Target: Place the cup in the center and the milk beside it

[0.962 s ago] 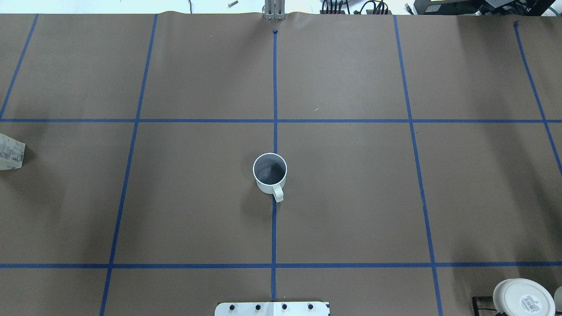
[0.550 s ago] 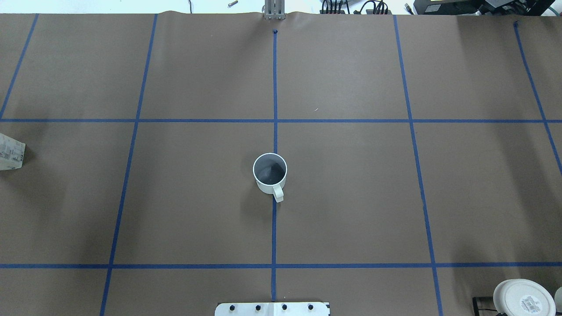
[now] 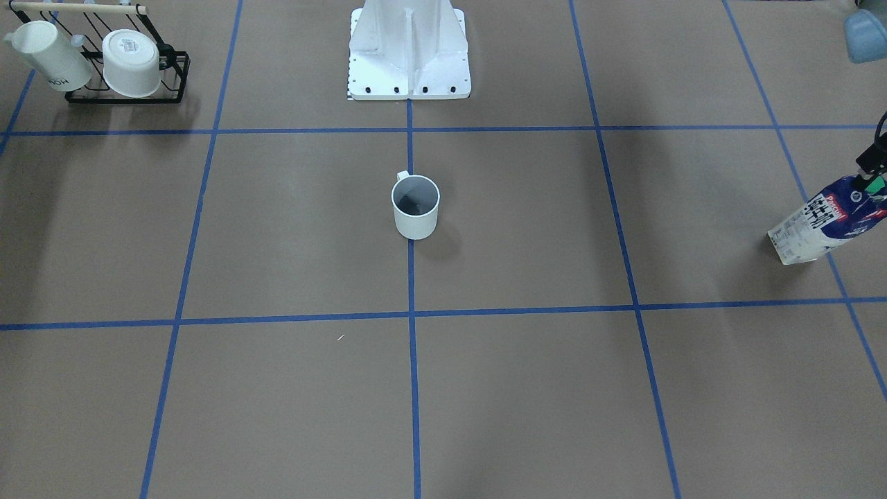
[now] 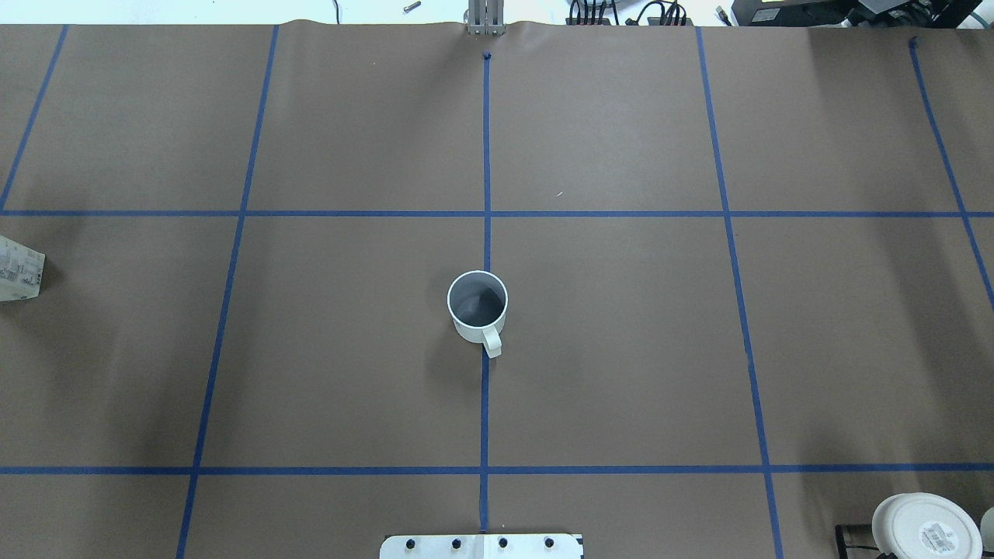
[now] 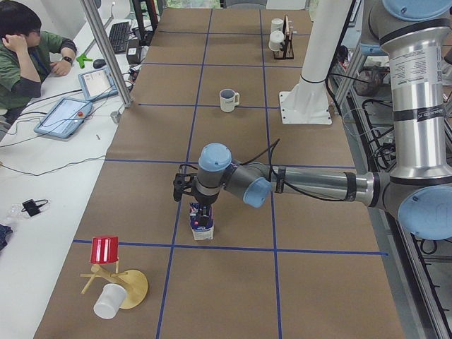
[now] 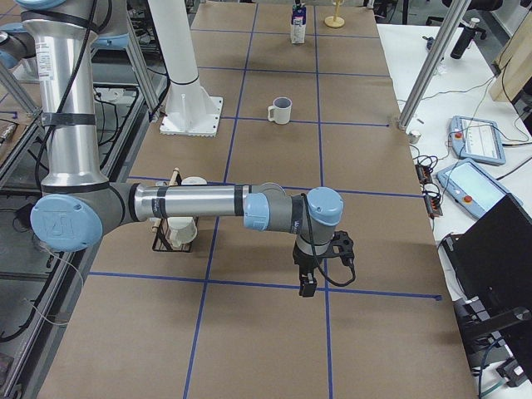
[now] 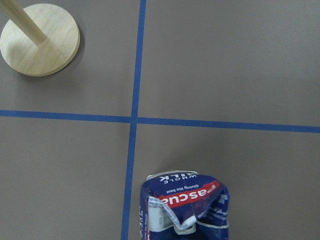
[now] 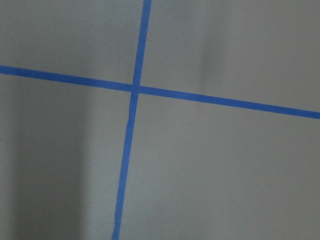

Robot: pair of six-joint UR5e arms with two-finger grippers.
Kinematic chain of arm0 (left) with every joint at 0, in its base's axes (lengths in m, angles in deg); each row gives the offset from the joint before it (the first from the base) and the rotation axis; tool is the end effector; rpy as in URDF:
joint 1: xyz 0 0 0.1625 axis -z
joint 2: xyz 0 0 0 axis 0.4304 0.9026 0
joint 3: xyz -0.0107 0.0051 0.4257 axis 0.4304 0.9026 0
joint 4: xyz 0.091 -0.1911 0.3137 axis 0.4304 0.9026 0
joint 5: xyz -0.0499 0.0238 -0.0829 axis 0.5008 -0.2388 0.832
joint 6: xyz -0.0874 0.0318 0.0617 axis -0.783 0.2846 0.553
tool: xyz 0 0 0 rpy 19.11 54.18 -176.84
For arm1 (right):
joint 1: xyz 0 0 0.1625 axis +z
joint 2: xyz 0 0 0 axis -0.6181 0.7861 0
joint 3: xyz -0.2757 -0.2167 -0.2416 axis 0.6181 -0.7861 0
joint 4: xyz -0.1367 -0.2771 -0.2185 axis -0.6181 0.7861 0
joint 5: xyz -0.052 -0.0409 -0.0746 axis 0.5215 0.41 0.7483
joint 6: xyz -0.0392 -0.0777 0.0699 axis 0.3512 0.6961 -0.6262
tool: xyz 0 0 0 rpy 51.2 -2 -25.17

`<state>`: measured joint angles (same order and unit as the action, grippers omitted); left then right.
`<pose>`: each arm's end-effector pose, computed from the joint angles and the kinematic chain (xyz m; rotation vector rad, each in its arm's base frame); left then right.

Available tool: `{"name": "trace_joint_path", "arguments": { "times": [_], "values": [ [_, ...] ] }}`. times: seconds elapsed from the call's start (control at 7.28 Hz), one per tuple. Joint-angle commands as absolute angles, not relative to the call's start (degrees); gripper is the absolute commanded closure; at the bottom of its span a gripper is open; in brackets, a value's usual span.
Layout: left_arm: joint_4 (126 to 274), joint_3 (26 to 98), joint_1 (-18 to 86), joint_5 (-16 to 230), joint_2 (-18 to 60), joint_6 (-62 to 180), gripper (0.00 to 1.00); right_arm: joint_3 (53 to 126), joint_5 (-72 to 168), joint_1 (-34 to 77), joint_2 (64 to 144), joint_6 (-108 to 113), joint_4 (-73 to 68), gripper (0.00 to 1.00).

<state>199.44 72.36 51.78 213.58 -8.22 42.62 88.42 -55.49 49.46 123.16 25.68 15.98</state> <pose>0.0276 -0.4143 0.6033 0.1817 0.7770 -0.1438 0.0483 -0.4624 0.6615 -0.0140 -0.6336 -0.1421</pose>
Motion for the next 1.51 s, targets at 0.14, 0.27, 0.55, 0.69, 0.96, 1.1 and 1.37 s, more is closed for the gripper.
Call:
{"name": "trace_joint_path", "arguments": {
  "times": [0.14, 0.27, 0.55, 0.69, 0.96, 1.1, 1.37],
  "values": [
    [203.5, 69.3, 50.3, 211.4, -8.2, 41.8, 0.37, 88.2, -55.5, 49.5, 123.2, 25.4, 16.0, 0.00],
    [203.9, 69.3, 49.4, 211.4, -8.2, 41.9, 0.72, 88.2, -55.4, 49.4, 123.2, 25.4, 16.0, 0.00],
    [205.3, 69.3, 48.7, 211.4, -8.2, 41.9, 1.00, 88.1, -55.4, 49.5, 123.2, 25.3, 16.0, 0.00],
    [205.8, 69.5, 48.7, 211.4, -8.3, 42.1, 1.00, 88.2, -55.4, 49.5, 123.1, 25.3, 16.0, 0.00],
    [205.2, 72.4, 49.0, 212.7, -7.9, 42.2, 1.00, 88.2, -55.4, 49.4, 123.1, 25.3, 15.9, 0.00],
    [203.8, 74.0, 49.3, 215.5, -7.6, 42.1, 1.00, 88.2, -55.4, 49.5, 123.1, 25.3, 16.0, 0.00],
    [197.6, 79.7, 49.2, 216.4, -6.1, 40.1, 1.00, 88.1, -55.4, 49.4, 123.1, 25.3, 16.0, 0.00]
  ]
}}
